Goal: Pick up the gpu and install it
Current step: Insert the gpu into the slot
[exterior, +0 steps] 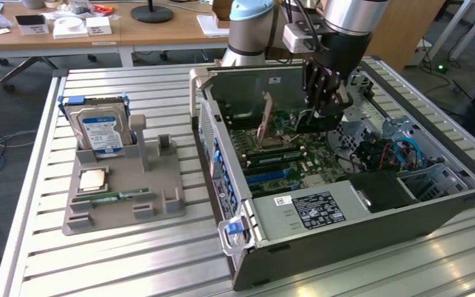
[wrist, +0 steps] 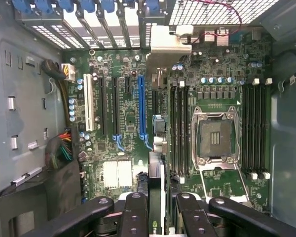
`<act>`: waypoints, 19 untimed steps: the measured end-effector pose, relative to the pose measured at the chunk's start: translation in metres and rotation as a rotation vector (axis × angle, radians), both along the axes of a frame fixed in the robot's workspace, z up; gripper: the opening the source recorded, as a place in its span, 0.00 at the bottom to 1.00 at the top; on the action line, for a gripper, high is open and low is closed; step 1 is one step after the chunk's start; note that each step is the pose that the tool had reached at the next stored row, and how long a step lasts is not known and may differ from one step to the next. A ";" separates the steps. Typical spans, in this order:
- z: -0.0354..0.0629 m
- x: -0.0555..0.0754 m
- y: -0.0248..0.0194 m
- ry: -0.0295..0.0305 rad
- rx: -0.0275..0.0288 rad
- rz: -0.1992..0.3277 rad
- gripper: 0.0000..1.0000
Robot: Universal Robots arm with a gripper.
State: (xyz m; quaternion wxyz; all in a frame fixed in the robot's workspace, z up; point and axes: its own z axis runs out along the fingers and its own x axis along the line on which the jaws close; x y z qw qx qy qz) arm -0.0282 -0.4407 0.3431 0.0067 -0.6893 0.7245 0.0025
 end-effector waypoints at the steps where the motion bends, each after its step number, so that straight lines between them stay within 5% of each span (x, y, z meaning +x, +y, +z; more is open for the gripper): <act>1: -0.0002 0.000 0.0000 0.0001 -0.0002 0.000 0.26; 19: -0.0196 0.000 -0.0001 0.0000 -0.0001 0.000 0.26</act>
